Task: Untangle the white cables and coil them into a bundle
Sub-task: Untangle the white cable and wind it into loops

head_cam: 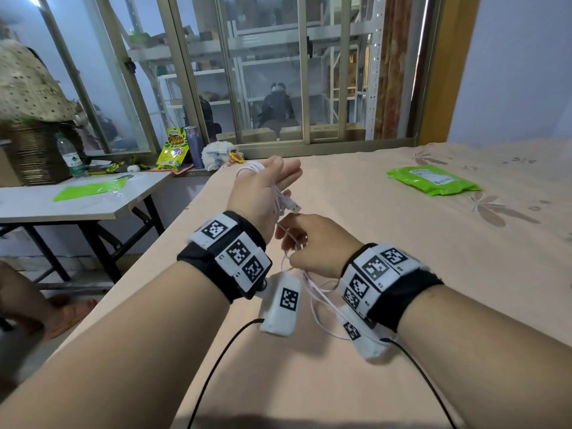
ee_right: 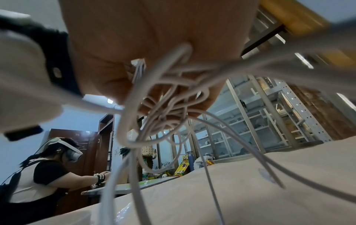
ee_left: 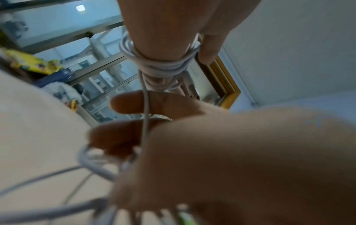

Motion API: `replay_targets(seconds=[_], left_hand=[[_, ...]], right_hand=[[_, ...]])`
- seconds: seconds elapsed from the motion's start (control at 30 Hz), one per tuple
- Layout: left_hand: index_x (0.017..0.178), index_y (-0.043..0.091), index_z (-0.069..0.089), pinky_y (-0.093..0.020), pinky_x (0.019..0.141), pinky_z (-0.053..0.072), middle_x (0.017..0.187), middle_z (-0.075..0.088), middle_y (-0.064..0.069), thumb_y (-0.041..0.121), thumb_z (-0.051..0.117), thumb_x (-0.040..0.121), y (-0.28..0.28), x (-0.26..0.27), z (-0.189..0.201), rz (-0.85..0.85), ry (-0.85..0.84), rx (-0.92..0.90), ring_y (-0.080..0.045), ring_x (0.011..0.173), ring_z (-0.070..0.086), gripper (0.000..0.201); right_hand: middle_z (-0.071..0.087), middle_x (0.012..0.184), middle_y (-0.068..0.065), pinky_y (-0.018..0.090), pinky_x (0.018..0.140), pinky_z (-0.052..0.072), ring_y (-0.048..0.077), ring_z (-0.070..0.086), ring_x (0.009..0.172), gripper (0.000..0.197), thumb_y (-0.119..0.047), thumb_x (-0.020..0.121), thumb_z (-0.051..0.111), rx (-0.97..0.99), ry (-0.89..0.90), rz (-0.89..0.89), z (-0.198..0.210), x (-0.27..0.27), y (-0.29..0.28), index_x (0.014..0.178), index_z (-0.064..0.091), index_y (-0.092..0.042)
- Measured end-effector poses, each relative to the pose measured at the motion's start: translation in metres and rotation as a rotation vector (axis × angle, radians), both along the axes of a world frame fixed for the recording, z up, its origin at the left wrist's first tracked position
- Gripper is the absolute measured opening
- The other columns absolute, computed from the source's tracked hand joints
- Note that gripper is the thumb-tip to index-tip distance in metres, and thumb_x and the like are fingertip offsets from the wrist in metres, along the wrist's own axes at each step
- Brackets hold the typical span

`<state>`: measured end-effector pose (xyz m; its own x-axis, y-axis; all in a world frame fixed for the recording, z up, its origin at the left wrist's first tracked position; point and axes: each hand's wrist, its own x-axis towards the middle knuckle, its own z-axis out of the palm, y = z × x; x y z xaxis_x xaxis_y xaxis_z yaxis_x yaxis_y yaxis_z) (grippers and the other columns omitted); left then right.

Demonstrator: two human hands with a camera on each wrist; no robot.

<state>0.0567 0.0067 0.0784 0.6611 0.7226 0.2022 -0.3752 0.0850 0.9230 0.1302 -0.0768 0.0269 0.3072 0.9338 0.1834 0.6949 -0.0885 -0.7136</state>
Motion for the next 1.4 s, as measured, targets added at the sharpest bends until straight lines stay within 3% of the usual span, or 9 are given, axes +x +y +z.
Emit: replay_targets(seconds=[0.2, 0.4, 0.53, 0.63, 0.73, 0.83, 0.97, 1.23, 1.4], left_hand=[[0.106, 0.011, 0.052, -0.034, 0.074, 0.053, 0.112, 0.069, -0.016, 0.023, 0.049, 0.099, 0.002, 0.004, -0.008, 0.085, 0.197, 0.129, -0.024, 0.102, 0.068, 0.014], [0.086, 0.009, 0.055, -0.023, 0.06, 0.05, 0.095, 0.069, -0.018, 0.015, 0.051, 0.098, 0.005, 0.004, -0.013, 0.154, 0.347, 0.242, -0.026, 0.081, 0.065, 0.014], [0.123, -0.002, 0.045, -0.021, 0.06, 0.053, 0.096, 0.069, -0.017, -0.004, 0.045, 0.096, 0.008, -0.006, -0.015, 0.061, 0.263, 0.203, -0.026, 0.082, 0.068, 0.028], [0.13, 0.0, 0.044, -0.03, 0.077, 0.054, 0.094, 0.071, -0.007, -0.016, 0.042, 0.09, 0.009, -0.014, -0.016, 0.061, 0.28, 0.323, -0.019, 0.087, 0.069, 0.043], [0.134, 0.004, 0.045, -0.027, 0.072, 0.053, 0.096, 0.069, -0.004, -0.016, 0.036, 0.088, 0.008, -0.015, -0.016, 0.109, 0.448, 0.53, -0.014, 0.087, 0.066, 0.051], [0.115, 0.003, 0.061, -0.038, 0.08, 0.056, 0.105, 0.07, -0.012, -0.004, 0.044, 0.088, 0.011, -0.014, -0.014, 0.173, 0.76, 0.893, -0.025, 0.092, 0.066, 0.033], [0.088, -0.002, 0.068, -0.045, 0.067, 0.059, 0.079, 0.071, -0.02, 0.006, 0.05, 0.084, 0.011, -0.021, -0.01, 0.144, 0.993, 1.058, -0.034, 0.07, 0.068, 0.019], [0.096, 0.01, 0.066, -0.034, 0.07, 0.054, 0.089, 0.068, -0.009, 0.009, 0.051, 0.087, 0.001, -0.02, 0.0, 0.256, 1.04, 1.176, -0.026, 0.082, 0.065, 0.018], [0.076, 0.005, 0.066, -0.033, 0.054, 0.059, 0.069, 0.071, -0.01, 0.017, 0.051, 0.084, -0.001, -0.032, 0.004, 0.159, 1.07, 1.136, -0.026, 0.055, 0.068, 0.021]], right_hand=[[0.062, 0.089, -0.003, 0.029, 0.068, 0.045, 0.019, 0.054, 0.082, 0.019, -0.021, 0.057, 0.061, 0.013, -0.066, -0.044, 0.0, -0.004, -0.003, 0.074, 0.055, -0.027], [0.065, 0.096, -0.004, 0.034, 0.078, 0.055, 0.016, 0.061, 0.09, 0.022, -0.009, 0.069, 0.069, 0.018, -0.022, -0.083, 0.004, -0.004, -0.008, 0.087, 0.067, -0.021], [0.061, 0.087, -0.011, 0.031, 0.079, 0.054, 0.014, 0.061, 0.09, 0.018, -0.009, 0.069, 0.069, 0.014, -0.005, -0.082, 0.005, -0.003, -0.01, 0.083, 0.069, -0.021], [0.063, 0.081, -0.012, 0.032, 0.078, 0.052, 0.015, 0.062, 0.086, 0.018, -0.006, 0.069, 0.069, 0.04, 0.031, -0.082, 0.005, -0.003, -0.01, 0.078, 0.067, -0.022], [0.069, 0.084, -0.002, 0.038, 0.079, 0.055, 0.022, 0.065, 0.085, 0.017, -0.01, 0.069, 0.068, 0.027, -0.002, -0.069, 0.008, -0.006, -0.009, 0.072, 0.061, -0.025], [0.064, 0.083, -0.007, 0.041, 0.082, 0.053, 0.023, 0.062, 0.085, 0.018, -0.019, 0.064, 0.067, -0.005, -0.138, -0.082, 0.015, -0.008, -0.008, 0.066, 0.054, -0.032], [0.058, 0.098, -0.003, 0.043, 0.091, 0.045, 0.023, 0.052, 0.102, 0.021, -0.016, 0.066, 0.067, -0.014, -0.358, -0.105, 0.018, -0.005, -0.007, 0.085, 0.07, -0.026], [0.054, 0.1, -0.006, 0.037, 0.093, 0.043, 0.02, 0.047, 0.106, 0.032, -0.016, 0.066, 0.074, 0.132, -0.342, -0.173, 0.014, -0.001, -0.009, 0.097, 0.073, -0.027], [0.052, 0.102, -0.005, 0.029, 0.087, 0.042, 0.015, 0.046, 0.105, 0.034, -0.034, 0.064, 0.084, 0.126, -0.351, -0.209, 0.012, 0.0, -0.012, 0.096, 0.072, -0.03]])
